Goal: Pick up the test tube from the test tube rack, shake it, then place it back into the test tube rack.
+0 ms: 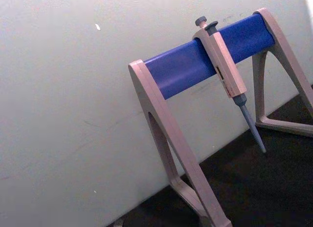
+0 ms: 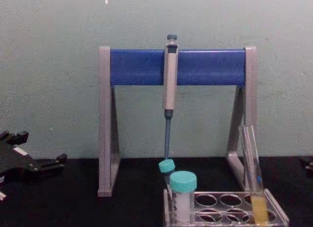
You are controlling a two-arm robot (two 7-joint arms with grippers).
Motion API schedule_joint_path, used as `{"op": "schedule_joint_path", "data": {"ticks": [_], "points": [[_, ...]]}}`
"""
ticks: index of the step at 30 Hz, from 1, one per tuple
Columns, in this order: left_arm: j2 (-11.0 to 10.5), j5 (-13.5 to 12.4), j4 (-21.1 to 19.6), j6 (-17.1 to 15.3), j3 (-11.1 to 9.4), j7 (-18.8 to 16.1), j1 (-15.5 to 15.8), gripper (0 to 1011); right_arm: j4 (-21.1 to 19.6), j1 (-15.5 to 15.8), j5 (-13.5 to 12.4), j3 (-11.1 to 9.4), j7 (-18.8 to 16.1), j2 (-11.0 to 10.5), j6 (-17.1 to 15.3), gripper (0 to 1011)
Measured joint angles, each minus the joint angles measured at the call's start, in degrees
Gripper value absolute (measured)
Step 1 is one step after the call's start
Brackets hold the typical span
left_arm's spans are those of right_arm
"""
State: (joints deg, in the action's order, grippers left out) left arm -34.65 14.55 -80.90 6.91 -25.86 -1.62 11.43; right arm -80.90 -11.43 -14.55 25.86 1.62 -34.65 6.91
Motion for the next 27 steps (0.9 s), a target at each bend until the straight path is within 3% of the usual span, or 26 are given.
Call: {"op": "schedule_joint_path", "data": {"ticks": [10,16,23,27], "points": [[0.0,0.0,0.0,0.0,0.0,0.0,0.0,1001,0.01,0.12,0.21,-0.49,-0.18,0.25,0.02,1000],[0.0,0.0,0.0,0.0,0.0,0.0,0.0,1001,0.02,0.86,-0.15,-1.89,-1.56,0.55,1.91,1000],[0.0,0.0,0.0,0.0,0.0,0.0,0.0,1001,-0.82,2.14,-2.97,-3.83,-5.5,0.31,4.87,1000],[0.0,0.0,0.0,0.0,0.0,0.0,0.0,1001,-1.67,2.72,-5.45,-4.46,-10.03,-0.37,6.04,1000]]}}
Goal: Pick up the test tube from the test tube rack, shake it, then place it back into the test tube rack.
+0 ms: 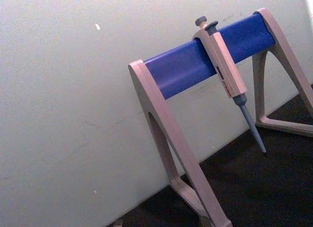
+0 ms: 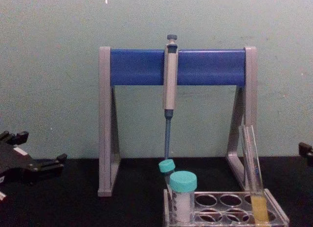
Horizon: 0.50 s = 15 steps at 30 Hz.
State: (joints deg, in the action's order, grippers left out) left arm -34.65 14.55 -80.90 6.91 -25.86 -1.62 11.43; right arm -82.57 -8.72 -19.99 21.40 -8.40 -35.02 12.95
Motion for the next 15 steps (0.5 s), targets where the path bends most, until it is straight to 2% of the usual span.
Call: {"op": "schedule_joint_path", "data": {"ticks": [5,15], "points": [[0.0,0.0,0.0,0.0,-0.01,0.0,0.0,1001,-1.35,0.86,-2.86,-0.43,-5.83,-1.11,0.78,1000],[0.0,0.0,0.0,0.0,0.0,0.0,0.0,1001,-2.97,2.35,-6.47,-1.02,-14.22,-2.49,1.77,1000]]}}
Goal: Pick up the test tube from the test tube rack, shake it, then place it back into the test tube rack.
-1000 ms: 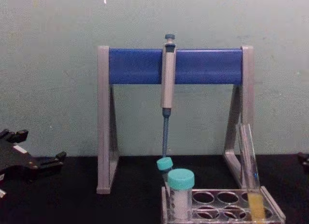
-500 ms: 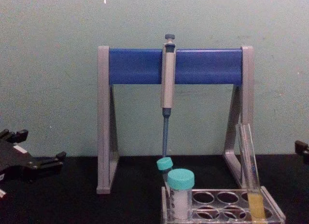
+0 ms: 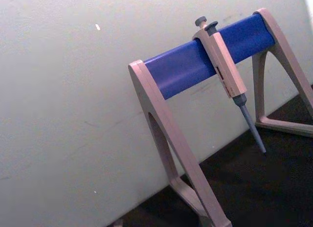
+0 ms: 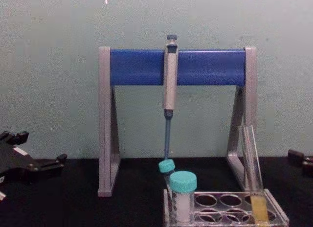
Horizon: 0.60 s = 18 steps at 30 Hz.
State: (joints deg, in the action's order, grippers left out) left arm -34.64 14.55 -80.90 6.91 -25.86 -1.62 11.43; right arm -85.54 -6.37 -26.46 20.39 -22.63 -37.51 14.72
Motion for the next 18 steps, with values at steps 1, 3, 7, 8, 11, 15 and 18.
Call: {"op": "schedule_joint_path", "data": {"ticks": [1,3,7,8,11,15,18], "points": [[0.0,0.0,0.0,0.0,0.0,0.0,0.0,1001,-0.07,0.09,-0.37,-0.05,-0.69,-0.07,0.04,1000],[0.0,0.0,0.0,0.0,0.0,0.0,0.0,1001,-0.31,0.34,-1.39,-0.19,-2.66,-0.26,0.09,1000],[0.0,0.0,0.0,0.0,0.0,0.0,0.0,1001,-0.46,0.52,-3.0,-0.39,-5.71,-0.39,0.05,1000],[0.0,0.0,0.0,0.0,0.0,0.0,0.0,1001,-0.46,0.51,-3.24,-0.4,-6.16,-0.38,0.01,1000],[0.0,0.0,0.0,0.0,0.0,0.0,0.0,1001,-0.34,0.12,-4.06,-0.39,-8.19,-0.19,-0.63,1000],[0.0,0.0,0.0,0.0,0.0,0.0,0.0,1001,0.45,-0.72,-5.22,-0.32,-10.57,0.44,-1.63,1000],[0.0,0.0,0.0,0.0,0.0,0.0,0.0,1001,1.29,-1.58,-6.42,-0.25,-12.64,1.09,-2.47,1000]]}}
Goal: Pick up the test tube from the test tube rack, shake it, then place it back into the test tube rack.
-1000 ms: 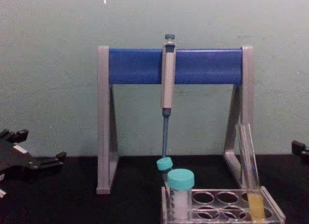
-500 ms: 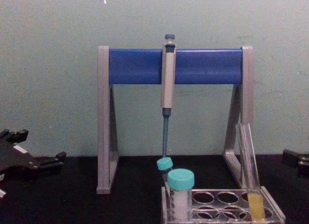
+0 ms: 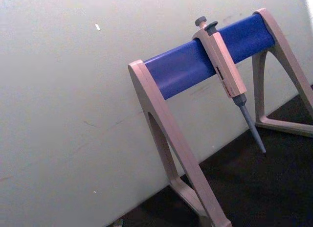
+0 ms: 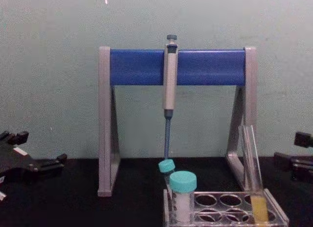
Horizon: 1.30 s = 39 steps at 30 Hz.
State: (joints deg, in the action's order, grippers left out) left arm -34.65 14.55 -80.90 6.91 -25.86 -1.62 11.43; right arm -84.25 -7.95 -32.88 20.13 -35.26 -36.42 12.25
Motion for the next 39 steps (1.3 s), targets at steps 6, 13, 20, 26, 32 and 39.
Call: {"op": "schedule_joint_path", "data": {"ticks": [6,13,20,26,32,39], "points": [[0.0,0.0,0.0,0.0,0.0,0.0,0.0,1001,2.84,-2.88,-1.68,0.51,-3.91,2.06,-1.48,1000],[0.0,0.0,0.0,0.0,0.0,0.0,0.0,1001,5.79,-5.92,-1.78,1.92,-6.65,3.67,-2.74,1000],[0.0,0.0,0.0,0.0,0.0,0.0,0.0,1001,7.67,-7.9,-1.51,3.55,-7.65,4.62,-4.0,1000],[0.0,0.0,0.0,0.0,0.0,0.0,0.0,1001,8.8,-9.12,-1.01,4.59,-7.99,5.15,-4.69,1000],[0.0,0.0,0.0,0.0,0.0,0.0,0.0,1001,9.44,-10.09,-0.85,5.27,-8.26,5.47,-5.05,1000],[0.0,0.0,0.0,0.0,0.0,0.0,0.0,1001,10.03,-10.99,-0.78,5.78,-8.5,5.64,-5.24,1000]]}}
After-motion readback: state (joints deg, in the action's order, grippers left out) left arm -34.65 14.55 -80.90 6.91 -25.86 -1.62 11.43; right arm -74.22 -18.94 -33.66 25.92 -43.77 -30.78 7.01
